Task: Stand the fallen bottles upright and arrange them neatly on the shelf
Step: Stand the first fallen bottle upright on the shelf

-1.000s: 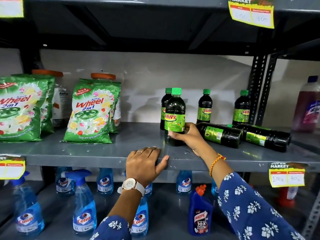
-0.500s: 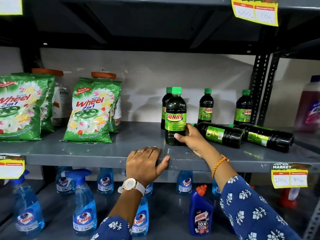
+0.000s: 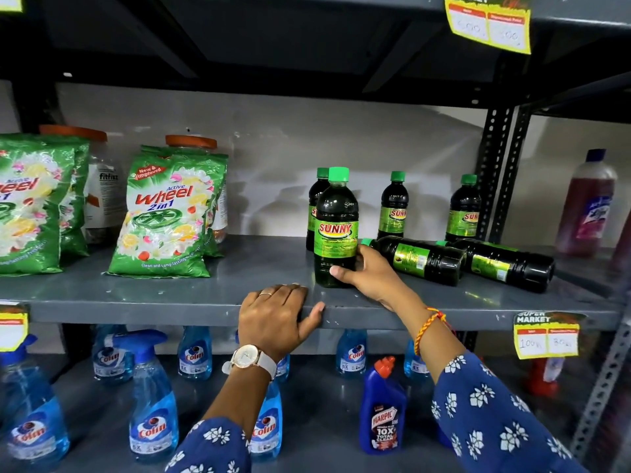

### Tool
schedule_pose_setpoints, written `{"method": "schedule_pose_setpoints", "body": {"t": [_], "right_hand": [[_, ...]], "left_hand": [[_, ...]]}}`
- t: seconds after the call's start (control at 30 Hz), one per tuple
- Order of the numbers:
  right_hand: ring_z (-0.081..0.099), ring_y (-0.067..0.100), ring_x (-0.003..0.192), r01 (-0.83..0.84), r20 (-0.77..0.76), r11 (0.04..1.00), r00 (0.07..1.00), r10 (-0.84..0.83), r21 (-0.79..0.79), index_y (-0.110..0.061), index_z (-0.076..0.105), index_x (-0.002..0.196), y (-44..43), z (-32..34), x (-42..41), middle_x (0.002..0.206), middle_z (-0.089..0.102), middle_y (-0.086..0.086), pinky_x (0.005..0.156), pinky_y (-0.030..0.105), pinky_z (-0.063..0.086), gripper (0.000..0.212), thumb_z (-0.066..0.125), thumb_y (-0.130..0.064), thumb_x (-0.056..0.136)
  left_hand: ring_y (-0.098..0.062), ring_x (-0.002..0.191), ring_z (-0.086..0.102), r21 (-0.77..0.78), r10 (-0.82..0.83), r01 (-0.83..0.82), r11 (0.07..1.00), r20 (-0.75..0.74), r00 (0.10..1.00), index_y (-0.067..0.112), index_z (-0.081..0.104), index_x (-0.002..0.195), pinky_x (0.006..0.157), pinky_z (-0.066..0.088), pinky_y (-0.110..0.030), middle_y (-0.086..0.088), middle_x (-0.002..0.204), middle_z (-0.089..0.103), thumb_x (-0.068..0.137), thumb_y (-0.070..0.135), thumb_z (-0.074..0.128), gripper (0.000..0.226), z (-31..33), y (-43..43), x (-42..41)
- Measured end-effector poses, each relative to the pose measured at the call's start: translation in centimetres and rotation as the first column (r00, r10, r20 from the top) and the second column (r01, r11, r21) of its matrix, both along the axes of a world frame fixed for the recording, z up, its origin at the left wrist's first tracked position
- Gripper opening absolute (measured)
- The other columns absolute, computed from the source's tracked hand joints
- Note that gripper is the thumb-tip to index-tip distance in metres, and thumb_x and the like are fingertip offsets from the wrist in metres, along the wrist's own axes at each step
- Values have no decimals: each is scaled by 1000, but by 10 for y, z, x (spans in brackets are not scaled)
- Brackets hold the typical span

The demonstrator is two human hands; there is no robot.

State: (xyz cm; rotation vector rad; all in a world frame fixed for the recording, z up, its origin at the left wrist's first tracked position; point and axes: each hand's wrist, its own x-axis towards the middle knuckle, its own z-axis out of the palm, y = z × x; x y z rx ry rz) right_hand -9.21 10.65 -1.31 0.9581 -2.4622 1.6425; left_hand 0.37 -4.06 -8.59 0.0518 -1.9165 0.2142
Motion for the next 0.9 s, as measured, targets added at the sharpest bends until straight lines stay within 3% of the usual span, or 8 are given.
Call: {"method": "schedule_pose_setpoints", "body": {"t": [0.13,0.3,0.4,0.6,0.73,0.8,0.9], "right_hand": [[51,19,119,-28,-63,998,997,32,63,-14,51,122,13,0,17,129,57,5,101,32,38,47,69,-22,79],[54,23,118,-16,-102,995,994,26,100,-15,50,123,20,0,30,130,57,6,104,40,41,49,68,-26,79],[55,22,115,-15,-125,992,992,31,126,-14,50,123,23,1,34,129,58,5,98,32,42,48,67,-27,80],[52,21,119,-52,-95,990,993,65,134,-14,47,126,25,1,35,132,55,5,100,33,41,50,66,-28,81],[45,25,129,-56,-93,981,993,74,184,-13,37,134,32,0,24,140,46,7,105,39,38,69,64,-45,78],[41,26,132,43,-112,991,993,-29,126,-10,26,141,49,9,12,147,39,9,106,37,37,81,62,-49,79],[49,32,121,304,-315,952,906,-282,21,-5,43,128,80,31,-21,131,51,19,97,34,40,61,65,-36,80]], "left_hand": [[-21,66,66,26,9,-10,1000,21,1000,17,71,79,58,45,-30,-1,74,72,92,54,32,55,0,1,1],[-23,66,66,30,11,-13,999,59,998,17,71,79,57,43,-29,-1,73,72,91,53,33,53,1,1,2],[-23,65,66,42,-3,1,999,46,999,16,71,78,57,42,-29,-2,72,71,89,51,38,49,0,2,2],[-25,68,67,72,-23,18,997,67,998,16,72,80,60,43,-29,-3,75,73,93,53,28,59,1,4,4],[-28,87,65,297,-120,127,947,-41,992,13,70,99,73,42,-35,-7,102,71,91,48,34,51,4,19,7],[-28,102,58,301,-210,244,922,-140,968,6,65,110,87,42,-39,-12,116,65,91,44,37,50,3,38,7],[-24,104,58,80,-343,345,935,-39,939,6,66,108,92,43,-37,-11,116,65,90,44,44,47,7,83,-1]]}}
